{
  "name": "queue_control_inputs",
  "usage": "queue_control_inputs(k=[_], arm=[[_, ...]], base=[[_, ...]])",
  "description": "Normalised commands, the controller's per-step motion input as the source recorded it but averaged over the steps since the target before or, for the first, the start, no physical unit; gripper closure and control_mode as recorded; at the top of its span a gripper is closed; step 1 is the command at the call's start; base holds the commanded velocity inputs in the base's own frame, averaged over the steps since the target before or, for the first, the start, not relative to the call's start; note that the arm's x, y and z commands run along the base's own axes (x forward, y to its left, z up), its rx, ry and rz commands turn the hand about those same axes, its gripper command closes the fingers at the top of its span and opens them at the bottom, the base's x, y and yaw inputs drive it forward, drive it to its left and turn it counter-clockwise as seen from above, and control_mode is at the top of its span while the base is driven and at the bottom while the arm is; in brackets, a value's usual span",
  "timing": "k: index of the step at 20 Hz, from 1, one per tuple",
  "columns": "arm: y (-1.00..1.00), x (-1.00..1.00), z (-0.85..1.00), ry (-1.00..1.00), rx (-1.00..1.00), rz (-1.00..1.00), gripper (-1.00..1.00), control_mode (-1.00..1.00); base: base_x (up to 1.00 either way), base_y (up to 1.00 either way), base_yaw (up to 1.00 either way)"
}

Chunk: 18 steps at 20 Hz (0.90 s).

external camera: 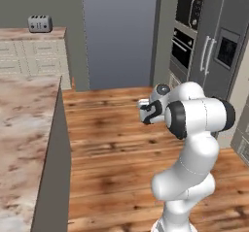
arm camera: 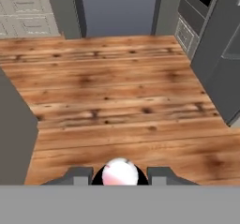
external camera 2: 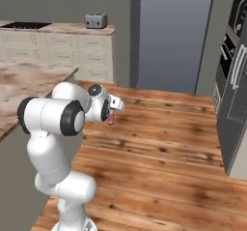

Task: Place the large bottle from the dining counter next to the other large bottle outside the sink, and place the small bottle from the dining counter next to the other small bottle inside the sink.

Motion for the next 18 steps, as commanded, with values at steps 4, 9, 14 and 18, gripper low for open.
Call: queue_control_inputs(k=[4,9,14,18], arm=[[0.00,0.00,0.00,0.00,0.00,0.00,1.00,1.00],[0.00,0.00,0.00,0.00,0.00,0.00,1.00,1.00],[0.00,0.00,0.00,0.00,0.00,0.00,1.00,1.00],[0.00,0.00,0.00,0.00,0.00,0.00,1.00,1.00]], base=[[0.91,-0.16,0.00],[0.87,-0.08,0.00],[0.83,-0.07,0.06],[0.84,-0.02,0.13]])
